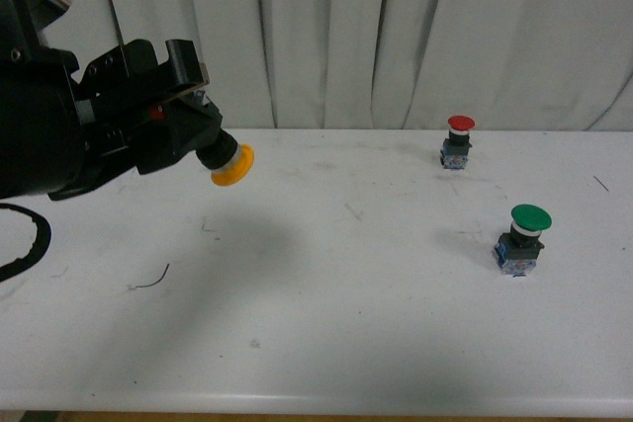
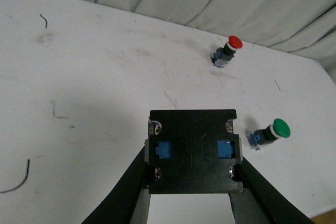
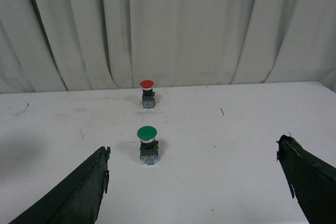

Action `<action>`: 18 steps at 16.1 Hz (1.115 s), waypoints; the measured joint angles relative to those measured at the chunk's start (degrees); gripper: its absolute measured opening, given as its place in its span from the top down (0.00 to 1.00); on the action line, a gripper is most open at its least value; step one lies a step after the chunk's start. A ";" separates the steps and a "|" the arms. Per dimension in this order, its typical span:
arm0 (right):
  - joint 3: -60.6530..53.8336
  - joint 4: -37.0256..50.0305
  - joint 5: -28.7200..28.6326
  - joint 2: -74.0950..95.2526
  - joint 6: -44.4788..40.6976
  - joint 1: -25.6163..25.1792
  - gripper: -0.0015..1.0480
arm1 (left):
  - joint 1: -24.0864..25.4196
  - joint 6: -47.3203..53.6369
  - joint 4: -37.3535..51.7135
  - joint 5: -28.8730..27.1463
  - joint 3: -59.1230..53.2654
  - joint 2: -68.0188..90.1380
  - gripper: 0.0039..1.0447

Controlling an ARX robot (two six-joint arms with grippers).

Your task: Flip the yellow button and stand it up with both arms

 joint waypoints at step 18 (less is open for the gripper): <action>0.00 0.00 0.00 0.00 0.00 0.00 0.06 | -1.53 -39.39 41.55 14.71 -8.37 8.33 0.66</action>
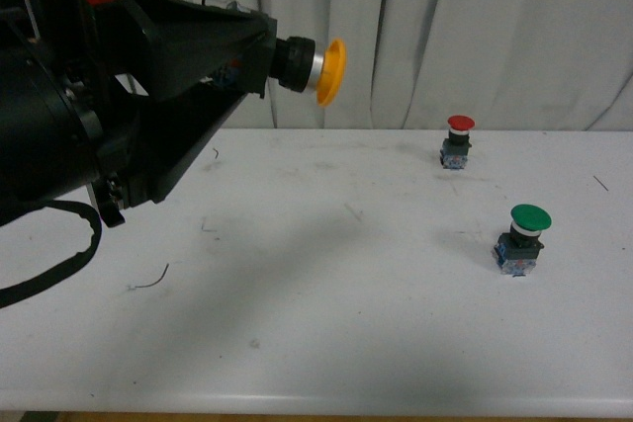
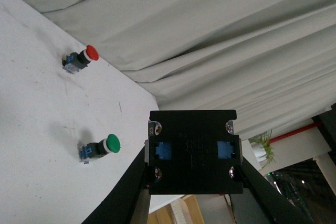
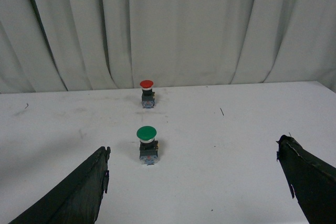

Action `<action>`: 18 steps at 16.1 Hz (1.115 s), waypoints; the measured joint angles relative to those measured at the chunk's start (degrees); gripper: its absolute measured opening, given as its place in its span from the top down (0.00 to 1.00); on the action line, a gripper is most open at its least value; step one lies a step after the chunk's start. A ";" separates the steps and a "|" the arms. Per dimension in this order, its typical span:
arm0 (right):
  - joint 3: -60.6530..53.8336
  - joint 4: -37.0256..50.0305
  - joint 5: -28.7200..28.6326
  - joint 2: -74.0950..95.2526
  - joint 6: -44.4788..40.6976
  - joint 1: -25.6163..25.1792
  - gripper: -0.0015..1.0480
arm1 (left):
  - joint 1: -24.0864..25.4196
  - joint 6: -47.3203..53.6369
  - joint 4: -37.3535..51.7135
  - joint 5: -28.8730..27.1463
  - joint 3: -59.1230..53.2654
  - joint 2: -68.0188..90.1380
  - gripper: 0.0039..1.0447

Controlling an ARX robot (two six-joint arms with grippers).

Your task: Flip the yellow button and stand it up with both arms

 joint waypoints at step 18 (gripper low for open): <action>31.89 55.60 -14.53 80.39 9.33 7.41 0.06 | 0.28 1.62 -1.77 -0.15 1.07 -0.28 0.66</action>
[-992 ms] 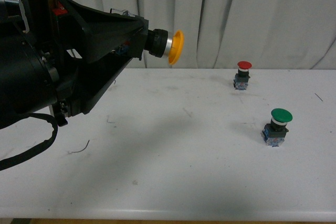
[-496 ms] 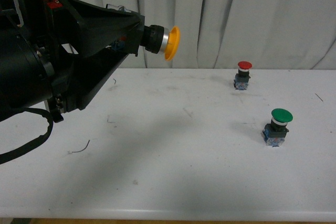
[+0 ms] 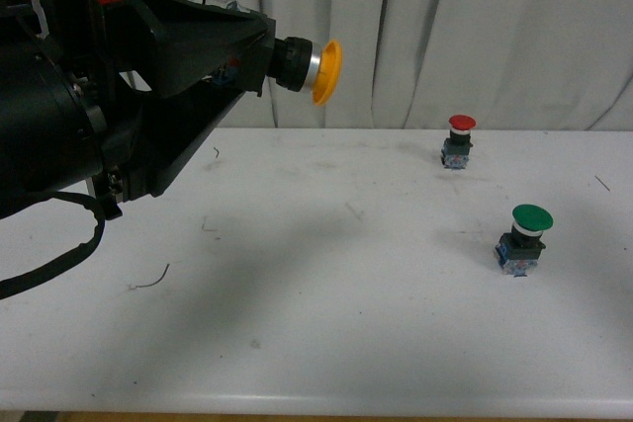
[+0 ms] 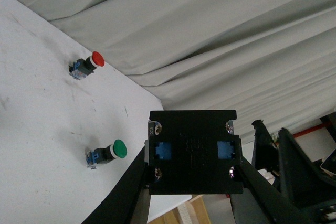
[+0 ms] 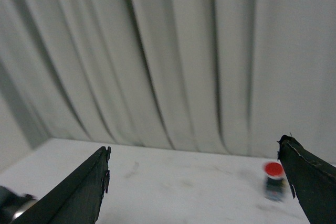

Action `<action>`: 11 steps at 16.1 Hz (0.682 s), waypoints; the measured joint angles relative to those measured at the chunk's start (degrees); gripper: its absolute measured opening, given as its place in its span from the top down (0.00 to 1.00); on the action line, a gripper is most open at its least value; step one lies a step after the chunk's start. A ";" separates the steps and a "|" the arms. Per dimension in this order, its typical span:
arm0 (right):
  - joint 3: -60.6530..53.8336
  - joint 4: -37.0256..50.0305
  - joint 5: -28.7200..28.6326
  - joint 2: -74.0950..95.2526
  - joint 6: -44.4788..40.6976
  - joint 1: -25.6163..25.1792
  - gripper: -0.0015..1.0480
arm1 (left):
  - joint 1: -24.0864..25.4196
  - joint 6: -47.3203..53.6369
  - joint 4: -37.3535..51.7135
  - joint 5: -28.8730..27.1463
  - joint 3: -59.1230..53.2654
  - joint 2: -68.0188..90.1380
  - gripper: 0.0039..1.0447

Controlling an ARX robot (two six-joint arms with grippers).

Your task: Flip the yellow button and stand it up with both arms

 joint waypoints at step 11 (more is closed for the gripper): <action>1.31 18.32 -5.81 24.48 77.35 11.65 0.06 | 0.02 0.17 0.66 0.46 0.02 0.35 0.66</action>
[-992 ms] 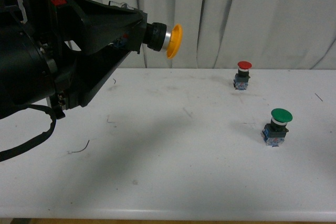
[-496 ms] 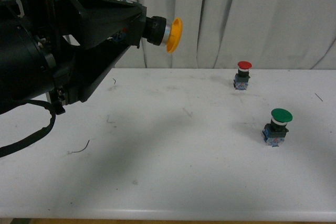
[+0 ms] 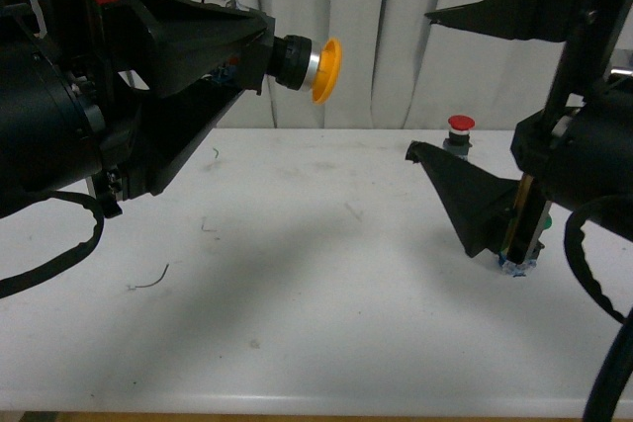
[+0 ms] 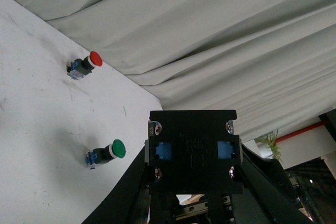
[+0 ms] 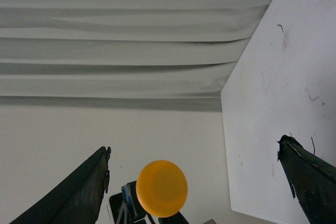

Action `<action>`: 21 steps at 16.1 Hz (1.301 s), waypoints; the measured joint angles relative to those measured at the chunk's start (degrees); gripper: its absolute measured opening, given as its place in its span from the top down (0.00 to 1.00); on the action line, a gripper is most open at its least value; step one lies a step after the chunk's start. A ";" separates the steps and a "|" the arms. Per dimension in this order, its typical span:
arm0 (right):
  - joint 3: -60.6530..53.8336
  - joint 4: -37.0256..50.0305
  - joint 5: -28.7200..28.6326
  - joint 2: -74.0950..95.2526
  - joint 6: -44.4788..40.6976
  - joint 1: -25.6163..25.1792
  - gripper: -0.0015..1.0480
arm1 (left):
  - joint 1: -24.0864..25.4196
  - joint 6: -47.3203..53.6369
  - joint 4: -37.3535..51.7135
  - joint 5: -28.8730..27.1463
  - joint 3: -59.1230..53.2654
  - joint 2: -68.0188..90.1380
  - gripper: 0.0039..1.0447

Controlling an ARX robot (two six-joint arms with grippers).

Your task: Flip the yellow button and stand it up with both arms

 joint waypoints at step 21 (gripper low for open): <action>7.02 -0.13 -0.28 2.89 0.17 8.98 0.18 | 1.16 0.09 0.81 1.49 -0.35 0.42 0.66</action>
